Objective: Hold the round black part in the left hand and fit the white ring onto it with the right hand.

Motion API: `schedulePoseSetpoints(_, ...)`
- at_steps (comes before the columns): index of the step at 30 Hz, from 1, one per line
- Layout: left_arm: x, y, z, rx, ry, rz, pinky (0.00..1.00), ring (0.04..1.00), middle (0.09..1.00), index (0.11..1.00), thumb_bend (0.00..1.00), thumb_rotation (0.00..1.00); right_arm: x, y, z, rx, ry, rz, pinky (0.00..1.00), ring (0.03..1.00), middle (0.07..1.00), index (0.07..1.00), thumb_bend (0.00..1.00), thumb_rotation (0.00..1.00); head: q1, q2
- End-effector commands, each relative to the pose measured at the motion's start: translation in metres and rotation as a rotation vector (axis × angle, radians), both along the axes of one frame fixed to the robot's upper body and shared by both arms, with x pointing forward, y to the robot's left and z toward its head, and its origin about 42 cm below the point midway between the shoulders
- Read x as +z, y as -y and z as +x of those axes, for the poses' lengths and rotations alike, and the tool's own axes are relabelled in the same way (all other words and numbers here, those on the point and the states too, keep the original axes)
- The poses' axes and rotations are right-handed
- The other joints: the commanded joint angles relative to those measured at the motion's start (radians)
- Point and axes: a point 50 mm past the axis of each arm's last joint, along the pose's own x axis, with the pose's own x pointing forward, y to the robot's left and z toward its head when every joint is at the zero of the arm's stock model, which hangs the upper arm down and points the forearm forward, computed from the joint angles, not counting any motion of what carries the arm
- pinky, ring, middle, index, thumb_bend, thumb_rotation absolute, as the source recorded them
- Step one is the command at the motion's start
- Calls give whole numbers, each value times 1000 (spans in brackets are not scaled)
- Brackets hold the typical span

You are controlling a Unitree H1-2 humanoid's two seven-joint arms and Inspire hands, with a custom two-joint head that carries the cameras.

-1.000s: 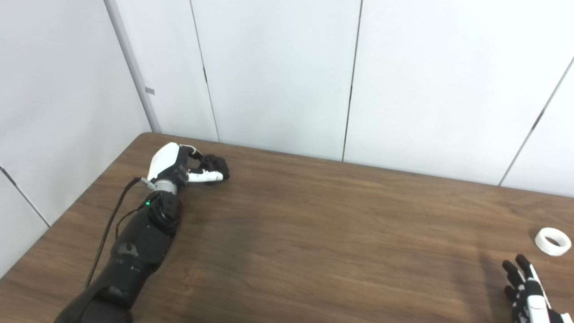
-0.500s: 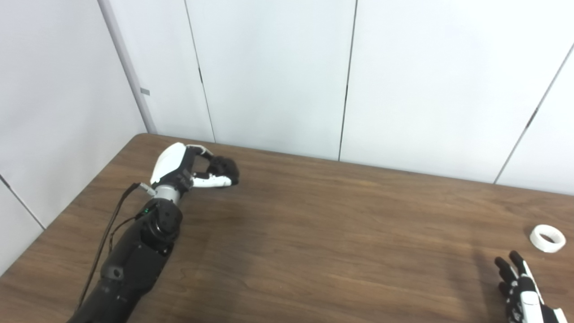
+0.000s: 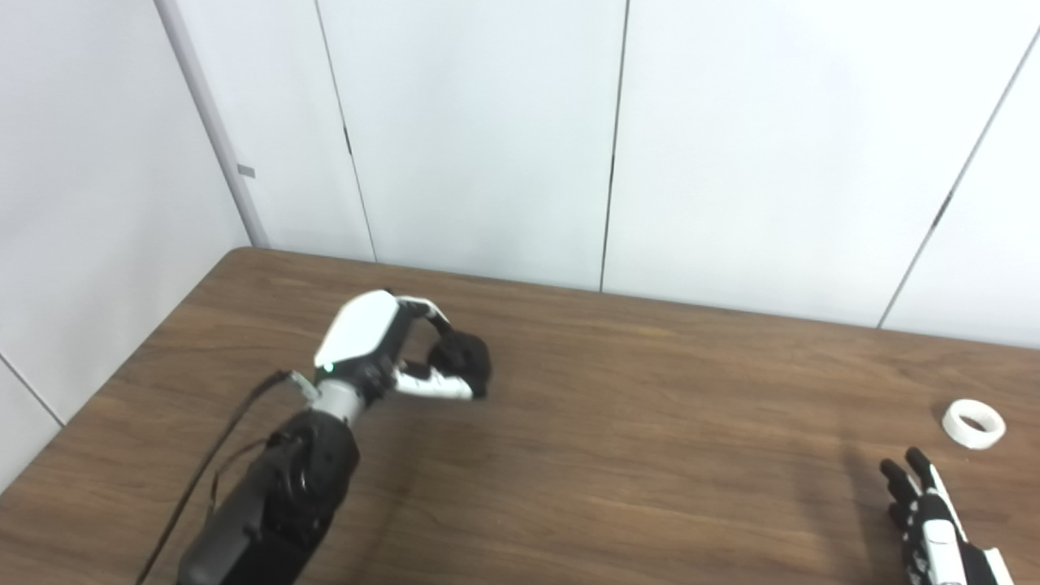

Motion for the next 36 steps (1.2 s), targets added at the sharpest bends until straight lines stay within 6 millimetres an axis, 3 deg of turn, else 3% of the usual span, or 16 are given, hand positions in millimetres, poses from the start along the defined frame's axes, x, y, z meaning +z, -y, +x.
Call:
schedulePoseSetpoints(1, 19, 9, -6, -40, 94, 46, 1000, 859, 738, 484, 523, 51, 10, -4, 5, 8, 77, -7, 1000, 967, 931, 992, 405, 1000, -15, 6)
schedulePoseSetpoints(16, -9, 80, -74, -188, 82, 39, 1000, 853, 743, 483, 523, 51, 7, -11, 7, -1, 71, -7, 1000, 946, 897, 962, 544, 1000, -120, 54)
schedulePoseSetpoints(29, -37, 112, -97, -268, 24, -8, 1000, 855, 744, 483, 524, 51, 21, -20, 1, -18, 77, -15, 1000, 936, 885, 958, 539, 1000, -192, 113)
schedulePoseSetpoints(36, -59, 113, -103, -271, -11, -8, 1000, 856, 751, 484, 523, 51, 28, -18, -1, -22, 84, -18, 1000, 924, 884, 955, 555, 1000, -211, 147)
